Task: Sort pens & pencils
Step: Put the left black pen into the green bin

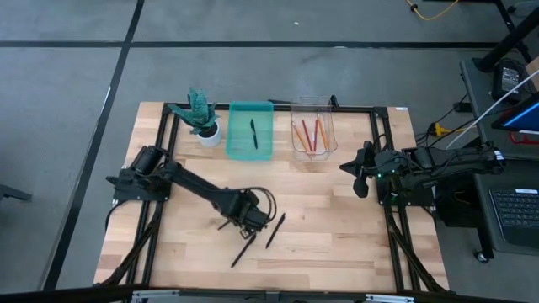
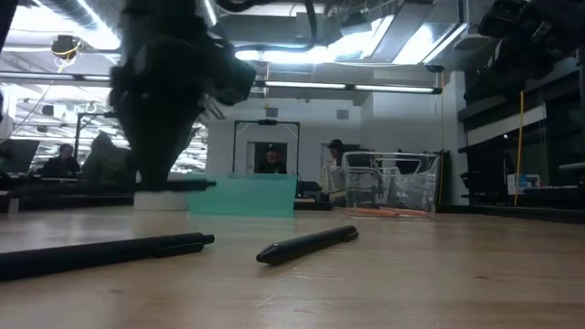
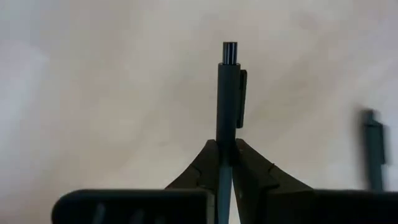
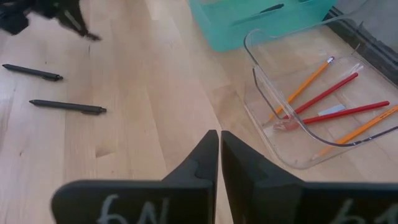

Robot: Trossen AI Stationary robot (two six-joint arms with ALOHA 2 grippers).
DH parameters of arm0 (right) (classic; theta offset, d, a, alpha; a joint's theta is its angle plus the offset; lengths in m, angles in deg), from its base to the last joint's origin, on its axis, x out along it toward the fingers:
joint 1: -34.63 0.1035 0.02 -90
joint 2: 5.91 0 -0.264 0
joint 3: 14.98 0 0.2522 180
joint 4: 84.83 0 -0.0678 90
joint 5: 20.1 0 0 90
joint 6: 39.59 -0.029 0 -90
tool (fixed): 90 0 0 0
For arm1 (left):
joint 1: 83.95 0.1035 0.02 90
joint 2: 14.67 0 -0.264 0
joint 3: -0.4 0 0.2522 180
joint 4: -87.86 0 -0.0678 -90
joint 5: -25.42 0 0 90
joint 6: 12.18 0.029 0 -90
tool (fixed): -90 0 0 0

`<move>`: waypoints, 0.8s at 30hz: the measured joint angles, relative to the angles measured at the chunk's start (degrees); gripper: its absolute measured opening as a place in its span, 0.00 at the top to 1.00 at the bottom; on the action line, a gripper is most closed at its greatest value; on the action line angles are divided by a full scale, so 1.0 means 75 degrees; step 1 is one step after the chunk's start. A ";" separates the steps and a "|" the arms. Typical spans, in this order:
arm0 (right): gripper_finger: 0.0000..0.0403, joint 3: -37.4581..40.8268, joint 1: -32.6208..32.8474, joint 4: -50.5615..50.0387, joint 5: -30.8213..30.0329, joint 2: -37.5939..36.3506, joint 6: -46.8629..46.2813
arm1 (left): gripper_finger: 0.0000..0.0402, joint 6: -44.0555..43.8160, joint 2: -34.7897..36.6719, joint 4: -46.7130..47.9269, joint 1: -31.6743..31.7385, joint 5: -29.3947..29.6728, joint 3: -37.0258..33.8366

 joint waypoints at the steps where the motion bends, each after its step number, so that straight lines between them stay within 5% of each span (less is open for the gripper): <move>1: 0.95 0.0000 0.0003 0.0000 0.0000 0.0001 0.0000 | 0.96 0.0203 -0.0006 0.0210 0.0132 0.0039 0.0154; 16: 0.95 0.0000 0.0001 0.0000 0.0003 -0.0002 -0.0009 | 0.96 0.5723 0.0029 0.2134 0.3678 0.1240 0.3354; 20: 0.95 0.0000 0.0002 0.0000 0.0003 -0.0001 -0.0023 | 0.96 0.5999 0.0031 0.2111 0.4711 0.1237 0.3944; 24: 0.95 0.0000 0.0001 0.0000 0.0003 -0.0002 -0.0026 | 0.96 0.4950 0.0035 0.1732 0.5756 0.1072 0.4174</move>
